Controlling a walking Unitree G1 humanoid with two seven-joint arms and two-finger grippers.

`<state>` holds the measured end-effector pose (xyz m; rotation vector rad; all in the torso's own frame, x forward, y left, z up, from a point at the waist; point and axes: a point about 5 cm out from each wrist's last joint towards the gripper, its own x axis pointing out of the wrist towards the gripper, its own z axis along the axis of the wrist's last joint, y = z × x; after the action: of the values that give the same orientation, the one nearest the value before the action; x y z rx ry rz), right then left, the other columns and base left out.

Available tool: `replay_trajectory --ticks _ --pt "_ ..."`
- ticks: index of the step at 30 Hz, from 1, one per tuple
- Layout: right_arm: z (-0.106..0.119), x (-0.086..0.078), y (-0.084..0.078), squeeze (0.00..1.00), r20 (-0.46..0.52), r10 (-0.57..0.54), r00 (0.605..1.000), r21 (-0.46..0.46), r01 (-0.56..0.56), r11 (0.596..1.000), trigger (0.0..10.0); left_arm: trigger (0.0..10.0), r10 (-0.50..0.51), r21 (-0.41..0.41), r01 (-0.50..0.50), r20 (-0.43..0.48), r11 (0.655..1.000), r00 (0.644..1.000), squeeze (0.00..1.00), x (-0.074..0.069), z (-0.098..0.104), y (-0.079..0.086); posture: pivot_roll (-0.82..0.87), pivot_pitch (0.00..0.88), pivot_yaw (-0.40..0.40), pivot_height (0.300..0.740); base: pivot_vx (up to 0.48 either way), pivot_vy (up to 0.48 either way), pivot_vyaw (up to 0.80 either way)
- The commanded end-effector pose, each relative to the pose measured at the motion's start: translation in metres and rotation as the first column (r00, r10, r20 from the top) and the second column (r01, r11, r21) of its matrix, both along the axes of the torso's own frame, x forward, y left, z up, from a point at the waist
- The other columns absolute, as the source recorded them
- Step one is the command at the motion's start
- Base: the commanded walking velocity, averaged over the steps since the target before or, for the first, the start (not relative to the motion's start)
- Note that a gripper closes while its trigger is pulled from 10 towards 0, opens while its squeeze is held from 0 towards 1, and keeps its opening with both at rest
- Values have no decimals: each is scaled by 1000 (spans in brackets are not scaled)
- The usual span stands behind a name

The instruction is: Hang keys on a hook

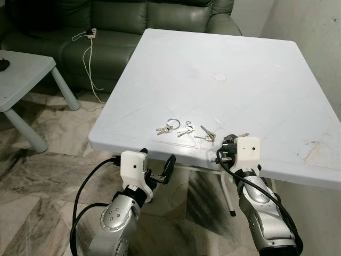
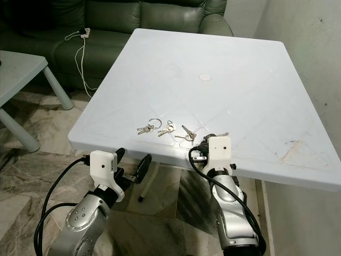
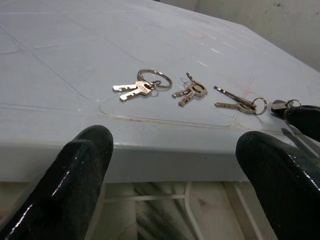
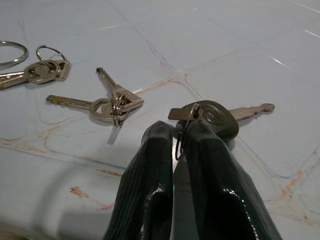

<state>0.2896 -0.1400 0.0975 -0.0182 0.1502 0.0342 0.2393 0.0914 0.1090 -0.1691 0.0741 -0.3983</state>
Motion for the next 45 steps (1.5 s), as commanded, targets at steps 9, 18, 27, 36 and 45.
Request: replay_trajectory --ticks 9,18,27,36,45 --pt "1 2 0 0 -20 -34 999 -27 34 999 10000 10000 3 -10 -3 -1 1000 1000 0 1 3 -2 8 118 -67 740 0 0 0" --pt "1 3 -1 0 -20 -76 997 -67 75 995 1333 10000 8 -12 -8 -3 1000 1000 0 1 3 -2 10 120 -68 740 0 0 0" --pt "1 4 -1 0 -16 -92 996 -95 90 991 0 10000 13 -10 -13 0 1000 1000 0 2 4 -2 9 119 -68 740 0 0 0" --pt "17 5 2 0 103 -16 995 13 14 1000 0 10000 48 -30 -48 4 998 999 0 9 6 2 8 106 -67 740 0 0 0" --pt "55 8 1 0 387 169 907 -70 -154 986 10000 10000 184 -59 -181 65 982 981 0 34 21 23 7 61 -66 740 0 0 0"
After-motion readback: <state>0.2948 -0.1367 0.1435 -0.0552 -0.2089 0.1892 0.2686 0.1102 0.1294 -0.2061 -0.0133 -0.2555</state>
